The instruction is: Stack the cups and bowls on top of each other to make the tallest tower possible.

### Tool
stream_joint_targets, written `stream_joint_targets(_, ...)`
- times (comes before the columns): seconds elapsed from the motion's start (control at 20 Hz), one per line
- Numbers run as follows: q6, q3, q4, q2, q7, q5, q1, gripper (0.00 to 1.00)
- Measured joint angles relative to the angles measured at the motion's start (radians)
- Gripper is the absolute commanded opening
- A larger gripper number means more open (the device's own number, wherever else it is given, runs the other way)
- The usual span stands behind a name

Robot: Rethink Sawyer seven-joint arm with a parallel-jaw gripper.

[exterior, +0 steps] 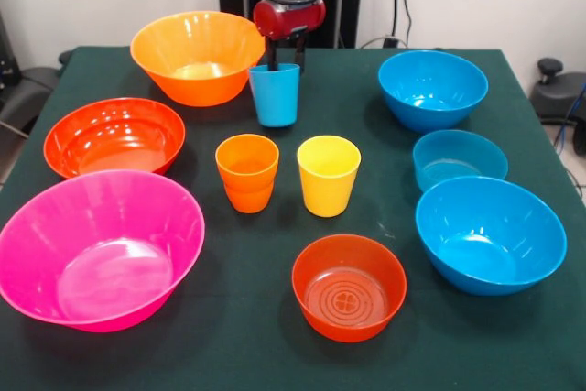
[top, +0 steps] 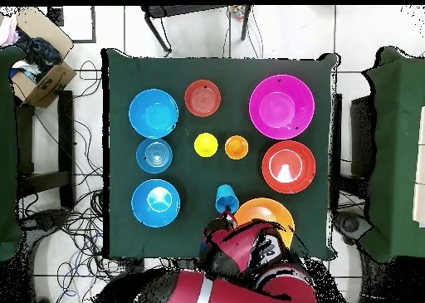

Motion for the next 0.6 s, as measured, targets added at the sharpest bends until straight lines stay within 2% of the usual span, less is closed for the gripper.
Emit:
stream_joint_targets(0.05, 0.000, -0.001, 0.000, -0.001, 0.000, 0.000, 0.001, 1.00)
stream_joint_targets(0.1, 0.000, -0.001, 0.000, -0.001, 0.003, 0.023, 0.001, 0.00)
stream_joint_targets(0.6, 0.000, -0.004, 0.000, -0.048, 0.012, 0.056, -0.009, 0.00)
